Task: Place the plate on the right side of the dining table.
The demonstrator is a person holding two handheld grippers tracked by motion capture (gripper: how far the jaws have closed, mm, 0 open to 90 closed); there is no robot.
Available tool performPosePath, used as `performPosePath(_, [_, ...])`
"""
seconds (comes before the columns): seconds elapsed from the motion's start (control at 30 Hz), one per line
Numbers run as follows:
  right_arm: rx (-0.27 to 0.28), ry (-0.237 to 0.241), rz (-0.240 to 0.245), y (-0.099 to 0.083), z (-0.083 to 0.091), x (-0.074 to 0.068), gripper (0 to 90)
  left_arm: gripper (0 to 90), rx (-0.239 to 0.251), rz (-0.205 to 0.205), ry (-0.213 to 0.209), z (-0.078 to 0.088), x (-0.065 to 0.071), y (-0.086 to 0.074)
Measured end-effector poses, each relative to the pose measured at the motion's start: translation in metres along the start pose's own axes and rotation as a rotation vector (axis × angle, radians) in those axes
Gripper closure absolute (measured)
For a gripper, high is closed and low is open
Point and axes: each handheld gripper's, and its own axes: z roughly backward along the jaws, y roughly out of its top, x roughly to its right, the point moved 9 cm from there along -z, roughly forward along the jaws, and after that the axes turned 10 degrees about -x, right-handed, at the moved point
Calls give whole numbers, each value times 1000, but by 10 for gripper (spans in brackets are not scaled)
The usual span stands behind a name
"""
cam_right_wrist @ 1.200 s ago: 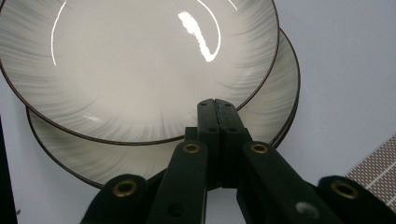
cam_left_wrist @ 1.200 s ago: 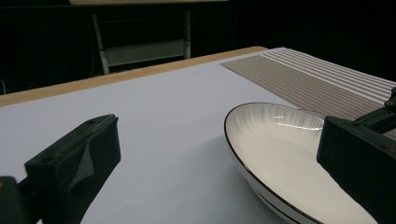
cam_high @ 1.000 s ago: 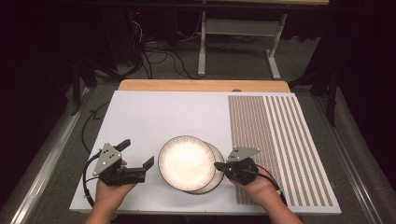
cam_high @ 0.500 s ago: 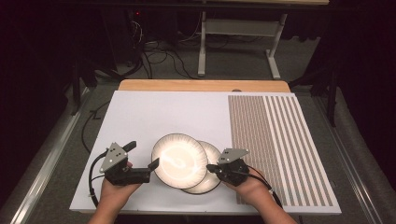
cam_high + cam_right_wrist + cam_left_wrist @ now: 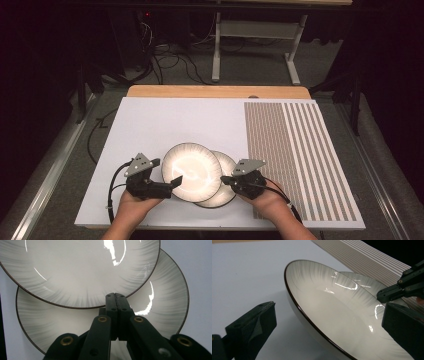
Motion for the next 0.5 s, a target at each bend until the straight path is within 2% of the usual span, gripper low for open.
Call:
performPosePath(0.07, [-2, -1, 6, 0, 0, 0, 900, 2, -29, 17, -11, -5, 0, -3])
performPosePath(0.2, [-5, -6, 14, -1, 0, 2, 900, 16, -97, 84, -90, -16, 4, -10])
performPosePath(0.33, [-6, -7, 13, -1, 0, 2, 900, 88, -136, 83, -111, -19, 8, -13])
performPosePath(0.4, [-3, -6, 14, -1, 0, 2, 900, 162, -144, 96, -121, -19, 9, -14])
performPosePath(0.5, [-3, -4, 4, 0, 0, 2, 900, 225, -157, 118, -120, -19, 10, -14])
